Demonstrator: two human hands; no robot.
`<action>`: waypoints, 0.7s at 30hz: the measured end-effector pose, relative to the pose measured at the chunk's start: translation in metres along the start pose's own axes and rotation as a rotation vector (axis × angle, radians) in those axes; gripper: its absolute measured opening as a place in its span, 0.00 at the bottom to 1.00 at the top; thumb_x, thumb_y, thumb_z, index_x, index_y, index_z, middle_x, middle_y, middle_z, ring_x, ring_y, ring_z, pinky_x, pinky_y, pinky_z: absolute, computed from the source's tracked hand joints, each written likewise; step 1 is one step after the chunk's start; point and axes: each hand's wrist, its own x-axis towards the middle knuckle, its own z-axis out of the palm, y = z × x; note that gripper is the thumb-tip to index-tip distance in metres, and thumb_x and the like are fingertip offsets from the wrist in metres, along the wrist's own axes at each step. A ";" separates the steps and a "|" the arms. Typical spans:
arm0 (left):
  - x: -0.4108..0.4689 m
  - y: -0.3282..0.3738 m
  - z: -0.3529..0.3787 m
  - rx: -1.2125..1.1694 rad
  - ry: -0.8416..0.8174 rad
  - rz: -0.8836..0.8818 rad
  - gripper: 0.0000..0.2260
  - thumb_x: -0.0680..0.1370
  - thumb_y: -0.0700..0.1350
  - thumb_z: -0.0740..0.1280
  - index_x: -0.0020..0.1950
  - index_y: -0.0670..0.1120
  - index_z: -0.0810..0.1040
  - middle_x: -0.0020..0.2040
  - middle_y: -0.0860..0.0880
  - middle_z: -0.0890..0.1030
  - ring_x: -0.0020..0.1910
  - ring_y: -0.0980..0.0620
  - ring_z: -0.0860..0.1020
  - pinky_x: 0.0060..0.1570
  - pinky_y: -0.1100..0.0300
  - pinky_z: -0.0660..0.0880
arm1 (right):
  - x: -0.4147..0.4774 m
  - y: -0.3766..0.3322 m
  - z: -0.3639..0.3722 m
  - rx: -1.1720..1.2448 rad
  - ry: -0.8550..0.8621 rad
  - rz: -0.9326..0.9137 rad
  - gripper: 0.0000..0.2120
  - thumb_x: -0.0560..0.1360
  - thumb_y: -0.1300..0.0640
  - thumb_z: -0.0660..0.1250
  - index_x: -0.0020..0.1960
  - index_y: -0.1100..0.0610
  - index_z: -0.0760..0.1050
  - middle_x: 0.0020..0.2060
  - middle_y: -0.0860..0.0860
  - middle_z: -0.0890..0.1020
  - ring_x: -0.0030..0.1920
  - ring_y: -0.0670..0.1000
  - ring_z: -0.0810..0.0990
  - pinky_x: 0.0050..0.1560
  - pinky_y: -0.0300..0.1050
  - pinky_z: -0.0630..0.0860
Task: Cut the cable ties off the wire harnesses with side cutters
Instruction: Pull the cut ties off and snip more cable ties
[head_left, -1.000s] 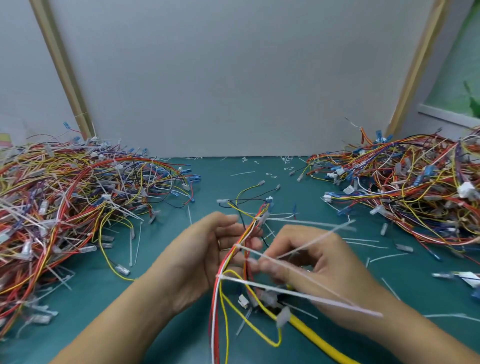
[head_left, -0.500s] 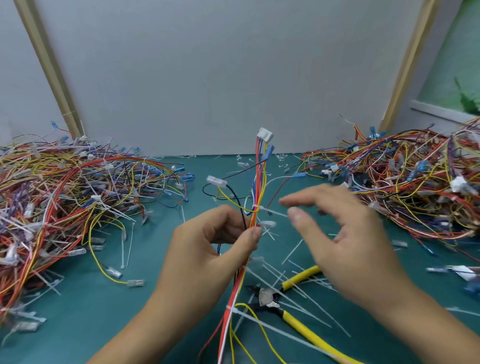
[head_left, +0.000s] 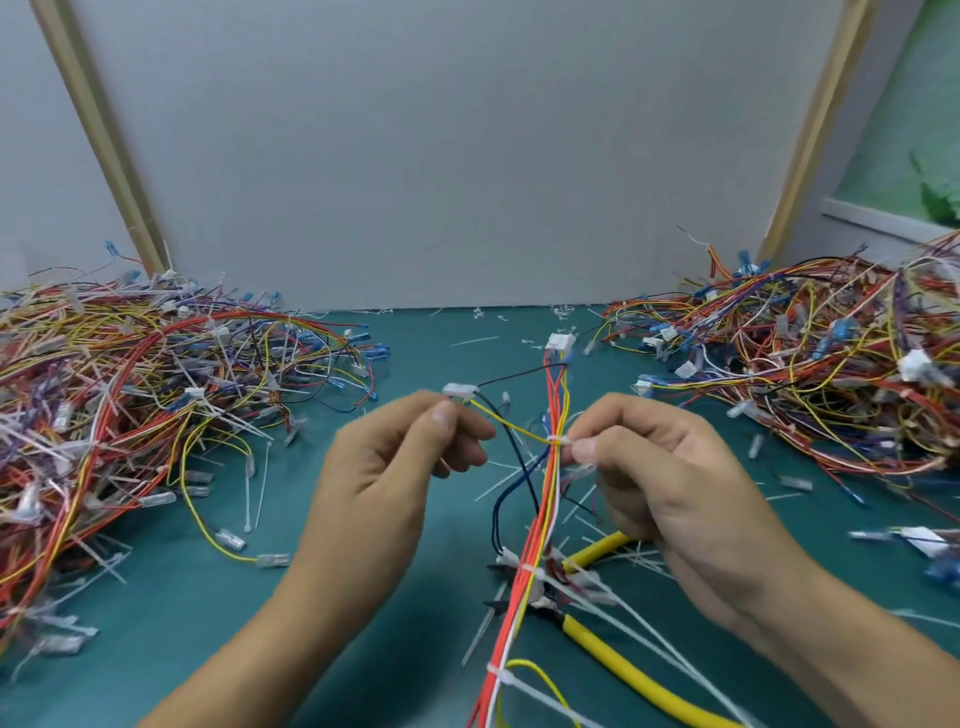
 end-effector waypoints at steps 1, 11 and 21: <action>0.000 0.001 0.001 0.016 -0.032 -0.017 0.13 0.77 0.44 0.60 0.41 0.45 0.84 0.36 0.47 0.84 0.37 0.57 0.79 0.39 0.68 0.72 | 0.000 0.000 0.001 0.002 -0.004 0.004 0.06 0.66 0.60 0.66 0.31 0.53 0.78 0.19 0.43 0.69 0.21 0.44 0.55 0.22 0.35 0.52; -0.003 0.001 0.007 -0.231 -0.317 -0.301 0.11 0.72 0.48 0.72 0.41 0.40 0.85 0.40 0.48 0.86 0.40 0.59 0.82 0.43 0.74 0.72 | -0.002 0.006 0.004 0.008 -0.148 -0.083 0.06 0.67 0.67 0.65 0.32 0.62 0.74 0.20 0.46 0.76 0.18 0.39 0.70 0.22 0.25 0.65; -0.003 -0.001 0.005 -0.229 -0.218 -0.309 0.10 0.69 0.45 0.77 0.46 0.41 0.85 0.43 0.44 0.87 0.45 0.51 0.85 0.48 0.67 0.76 | 0.001 0.015 -0.001 -0.143 -0.127 -0.103 0.08 0.65 0.60 0.70 0.33 0.64 0.77 0.22 0.54 0.62 0.23 0.44 0.56 0.23 0.32 0.55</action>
